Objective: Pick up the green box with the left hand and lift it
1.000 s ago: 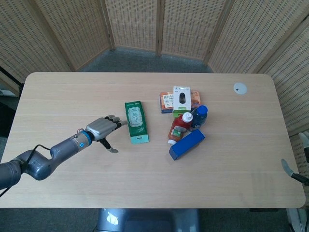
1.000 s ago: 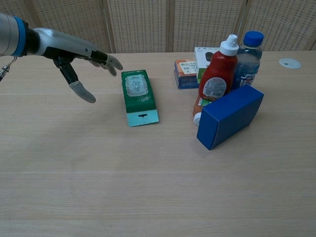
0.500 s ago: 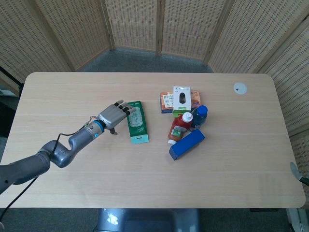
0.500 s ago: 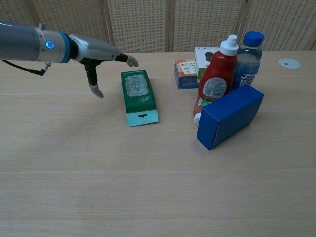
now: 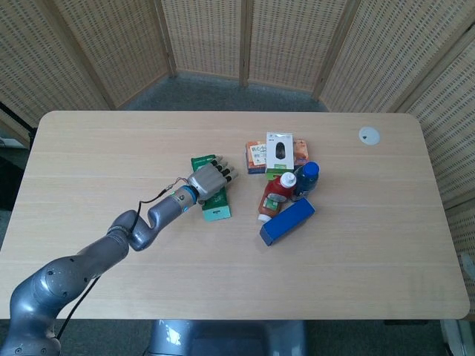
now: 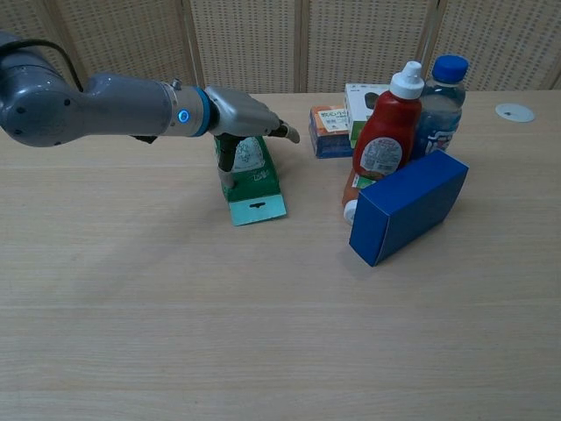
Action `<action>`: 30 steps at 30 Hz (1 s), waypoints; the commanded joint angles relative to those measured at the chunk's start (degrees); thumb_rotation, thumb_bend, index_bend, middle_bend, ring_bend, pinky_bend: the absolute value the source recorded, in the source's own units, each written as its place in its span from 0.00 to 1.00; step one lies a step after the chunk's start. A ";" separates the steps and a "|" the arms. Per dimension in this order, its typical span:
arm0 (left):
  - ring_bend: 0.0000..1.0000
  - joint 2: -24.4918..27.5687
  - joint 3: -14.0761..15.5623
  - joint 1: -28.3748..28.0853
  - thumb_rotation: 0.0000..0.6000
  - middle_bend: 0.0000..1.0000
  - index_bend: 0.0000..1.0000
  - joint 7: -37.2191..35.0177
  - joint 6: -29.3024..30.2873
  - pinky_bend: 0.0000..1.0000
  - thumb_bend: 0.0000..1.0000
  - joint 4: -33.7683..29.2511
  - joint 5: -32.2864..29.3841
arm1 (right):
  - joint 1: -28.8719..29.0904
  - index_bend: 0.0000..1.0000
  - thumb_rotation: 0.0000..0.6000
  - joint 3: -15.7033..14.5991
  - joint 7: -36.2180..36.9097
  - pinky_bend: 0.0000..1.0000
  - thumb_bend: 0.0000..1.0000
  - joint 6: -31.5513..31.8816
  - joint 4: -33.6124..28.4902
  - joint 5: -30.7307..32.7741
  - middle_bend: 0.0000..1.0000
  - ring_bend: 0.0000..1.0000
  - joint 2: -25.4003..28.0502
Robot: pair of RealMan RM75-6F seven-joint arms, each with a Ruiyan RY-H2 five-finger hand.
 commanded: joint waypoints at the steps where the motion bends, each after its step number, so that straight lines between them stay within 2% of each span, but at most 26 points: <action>1: 0.00 -0.88 0.70 -0.80 1.00 0.00 0.00 -1.34 -1.23 0.00 0.04 1.15 0.84 | -0.20 0.00 0.20 -0.01 0.15 0.00 0.34 0.08 0.21 0.07 0.00 0.00 -0.10; 8: 0.00 0.15 1.32 -0.86 1.00 0.00 0.00 -3.83 -3.56 0.00 0.04 0.98 0.88 | -0.28 0.00 0.21 0.11 -0.07 0.00 0.34 0.11 0.27 0.02 0.00 0.00 -0.35; 18: 0.00 3.42 0.13 -0.07 1.00 0.00 0.00 -7.27 -4.22 0.00 0.04 -1.51 -0.71 | -0.04 0.00 0.20 0.27 -1.17 0.00 0.34 0.00 -0.70 -0.38 0.00 0.00 -0.32; 30: 0.00 2.89 1.03 -0.35 1.00 0.00 0.00 -7.14 -4.87 0.00 0.04 -0.40 0.22 | -0.08 0.00 0.21 0.43 -1.94 0.00 0.33 0.01 -1.52 -0.34 0.00 0.00 -0.05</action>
